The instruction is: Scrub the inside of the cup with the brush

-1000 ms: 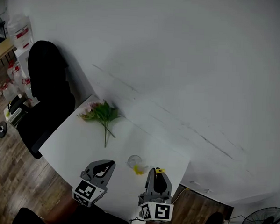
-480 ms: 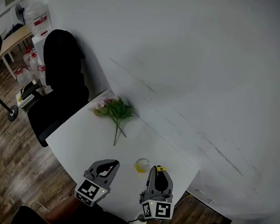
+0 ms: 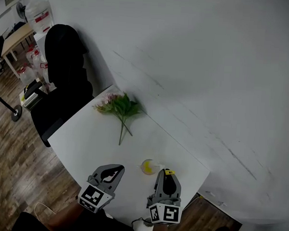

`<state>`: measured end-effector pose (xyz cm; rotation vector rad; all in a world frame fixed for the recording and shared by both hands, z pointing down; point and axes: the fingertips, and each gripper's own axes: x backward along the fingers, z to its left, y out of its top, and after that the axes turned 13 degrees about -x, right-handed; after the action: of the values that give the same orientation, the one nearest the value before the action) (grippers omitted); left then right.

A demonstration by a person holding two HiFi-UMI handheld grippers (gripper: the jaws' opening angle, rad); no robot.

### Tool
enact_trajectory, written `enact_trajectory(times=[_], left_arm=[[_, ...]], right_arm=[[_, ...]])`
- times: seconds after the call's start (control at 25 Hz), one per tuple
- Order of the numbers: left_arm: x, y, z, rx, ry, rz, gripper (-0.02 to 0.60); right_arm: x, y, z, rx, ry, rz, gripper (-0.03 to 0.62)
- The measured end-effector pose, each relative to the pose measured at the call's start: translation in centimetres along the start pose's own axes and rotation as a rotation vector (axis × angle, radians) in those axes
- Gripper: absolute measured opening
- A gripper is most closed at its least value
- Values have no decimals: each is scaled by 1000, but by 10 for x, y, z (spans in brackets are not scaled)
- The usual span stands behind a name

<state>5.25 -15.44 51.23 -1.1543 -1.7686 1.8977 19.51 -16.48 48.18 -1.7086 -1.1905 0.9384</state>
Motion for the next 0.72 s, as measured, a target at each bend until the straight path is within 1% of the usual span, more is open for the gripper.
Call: enact_trajectory(times=[0.16, 0.32, 0.52, 0.72], left_arm=[[-5, -7, -2, 6, -5, 15, 25], [-9, -14, -2, 12, -4, 33, 25], [-14, -20, -5, 23, -8, 41, 25], [-17, -25, -8, 25, -13, 44, 25]], right_arm=[[-1, -21, -5, -11, -6, 48, 66], [-5, -33, -7, -4, -9, 82, 66], [-9, -44, -13, -25, 1, 85, 66], [-14, -44, -13, -32, 10, 71, 66]])
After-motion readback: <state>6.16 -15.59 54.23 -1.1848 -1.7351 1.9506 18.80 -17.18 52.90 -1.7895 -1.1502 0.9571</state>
